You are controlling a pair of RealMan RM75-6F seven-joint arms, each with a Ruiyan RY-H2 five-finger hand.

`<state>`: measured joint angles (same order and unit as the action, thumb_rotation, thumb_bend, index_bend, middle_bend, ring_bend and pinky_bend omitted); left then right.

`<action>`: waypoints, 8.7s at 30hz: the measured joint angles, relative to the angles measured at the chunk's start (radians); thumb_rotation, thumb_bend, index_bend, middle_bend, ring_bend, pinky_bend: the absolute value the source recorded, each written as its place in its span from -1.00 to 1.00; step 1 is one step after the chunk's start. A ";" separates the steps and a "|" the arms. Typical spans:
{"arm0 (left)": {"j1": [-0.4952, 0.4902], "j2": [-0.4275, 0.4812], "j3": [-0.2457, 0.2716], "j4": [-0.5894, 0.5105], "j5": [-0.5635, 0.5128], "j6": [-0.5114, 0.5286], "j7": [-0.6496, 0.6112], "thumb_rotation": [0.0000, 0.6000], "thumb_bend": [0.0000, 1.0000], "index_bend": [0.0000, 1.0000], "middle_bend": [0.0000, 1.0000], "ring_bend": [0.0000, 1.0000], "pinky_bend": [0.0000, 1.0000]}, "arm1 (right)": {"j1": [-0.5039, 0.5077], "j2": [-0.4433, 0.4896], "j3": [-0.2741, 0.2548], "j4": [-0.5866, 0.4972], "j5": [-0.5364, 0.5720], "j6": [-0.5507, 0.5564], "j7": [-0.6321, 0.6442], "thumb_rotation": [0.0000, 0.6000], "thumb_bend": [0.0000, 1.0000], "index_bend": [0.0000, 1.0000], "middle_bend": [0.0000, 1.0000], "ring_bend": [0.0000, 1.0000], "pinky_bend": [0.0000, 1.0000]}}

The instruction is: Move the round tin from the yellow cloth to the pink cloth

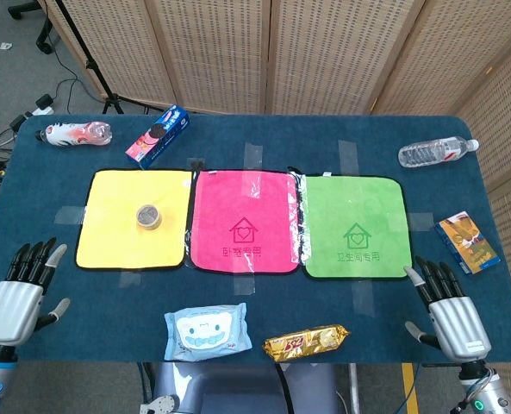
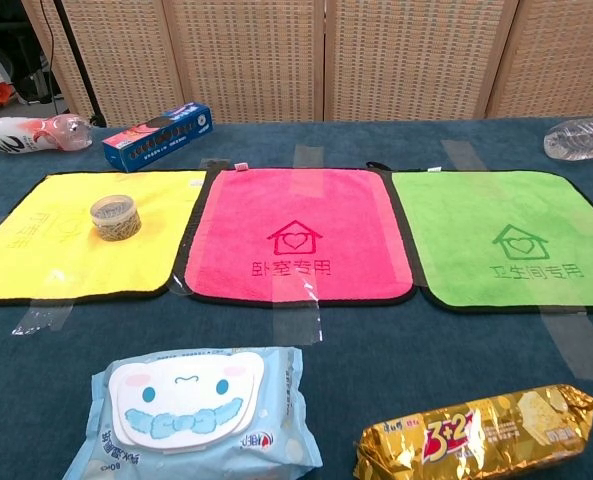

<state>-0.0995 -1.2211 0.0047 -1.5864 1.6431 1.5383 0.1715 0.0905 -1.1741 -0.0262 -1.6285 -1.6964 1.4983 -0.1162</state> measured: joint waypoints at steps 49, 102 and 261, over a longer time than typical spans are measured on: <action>-0.330 0.238 -0.199 -0.201 -0.597 -0.815 -0.872 1.00 -0.57 -1.00 -1.00 -1.00 -0.99 | 0.025 -0.026 0.017 0.040 0.076 -0.081 -0.003 1.00 -0.57 -0.88 -1.00 -1.00 -0.95; -0.639 -0.027 -0.274 0.227 -1.064 -1.243 -0.877 1.00 -0.56 -1.00 -1.00 -1.00 -0.99 | 0.052 -0.071 0.041 0.110 0.184 -0.144 -0.024 1.00 -0.58 -0.88 -1.00 -1.00 -0.95; -0.914 -0.297 -0.359 0.180 -1.401 -1.172 -0.779 1.00 -0.56 -1.00 -1.00 -1.00 -0.99 | 0.085 -0.107 0.007 0.150 0.188 -0.213 -0.020 1.00 -0.58 -0.88 -1.00 -1.00 -0.95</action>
<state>-1.0135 -1.5185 -0.3545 -1.4063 0.2420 0.3658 -0.6071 0.1753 -1.2814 -0.0191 -1.4787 -1.5082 1.2855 -0.1363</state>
